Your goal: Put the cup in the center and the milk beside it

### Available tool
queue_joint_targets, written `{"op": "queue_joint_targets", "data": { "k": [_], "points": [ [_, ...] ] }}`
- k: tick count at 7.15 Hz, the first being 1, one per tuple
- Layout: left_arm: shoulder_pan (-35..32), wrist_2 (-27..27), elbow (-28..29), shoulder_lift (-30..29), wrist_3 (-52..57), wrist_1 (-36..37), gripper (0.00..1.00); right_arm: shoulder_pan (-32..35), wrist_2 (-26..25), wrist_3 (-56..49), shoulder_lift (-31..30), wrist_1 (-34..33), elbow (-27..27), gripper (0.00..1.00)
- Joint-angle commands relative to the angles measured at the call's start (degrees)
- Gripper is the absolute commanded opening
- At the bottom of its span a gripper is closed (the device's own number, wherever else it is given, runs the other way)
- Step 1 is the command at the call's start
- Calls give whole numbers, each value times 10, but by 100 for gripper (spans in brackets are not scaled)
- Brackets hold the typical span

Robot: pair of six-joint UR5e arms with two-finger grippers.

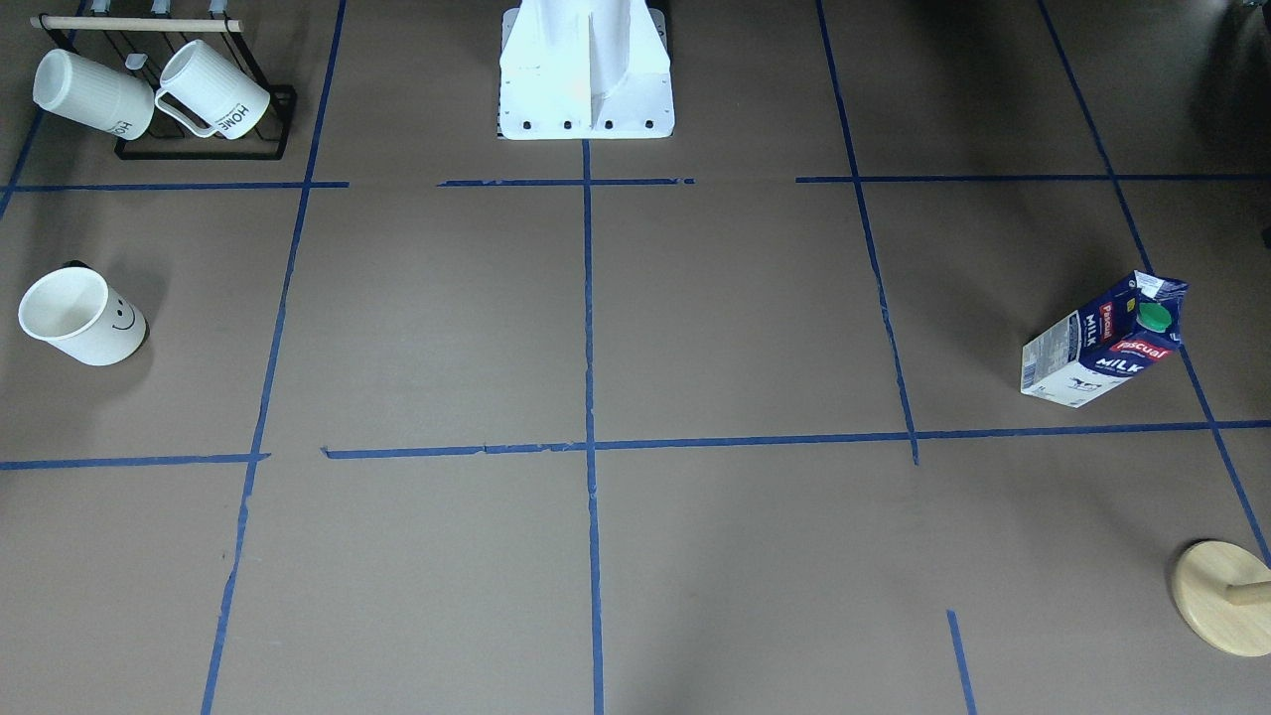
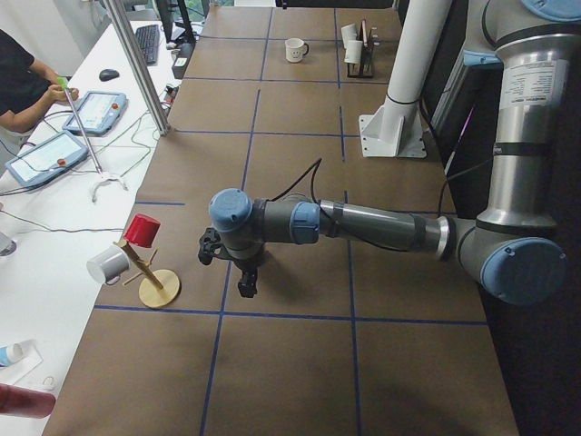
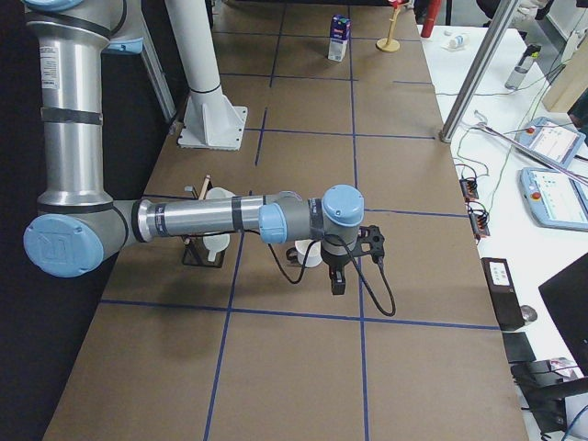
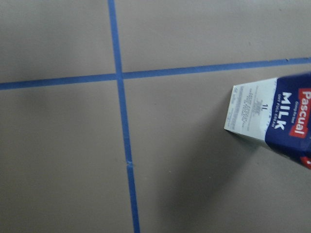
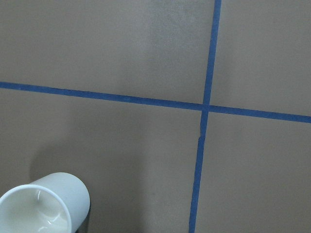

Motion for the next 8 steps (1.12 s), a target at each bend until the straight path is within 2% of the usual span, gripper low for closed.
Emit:
{"op": "queue_joint_targets", "data": {
  "k": [1,3,7,8],
  "points": [
    [-1,28,-31,23,2,-7,100,0,4,0,-3,1,1,100],
    [4,29,-56,29,-7,0,100,-1,3,-1,-3,8,-1,100],
    [4,25,-47,30,-41,-7,100,-6,7,-11,-5,11,3,100],
    [5,24,-46,30,-41,-9,100,-36,8,-7,-17,44,3,100]
  ]
}}
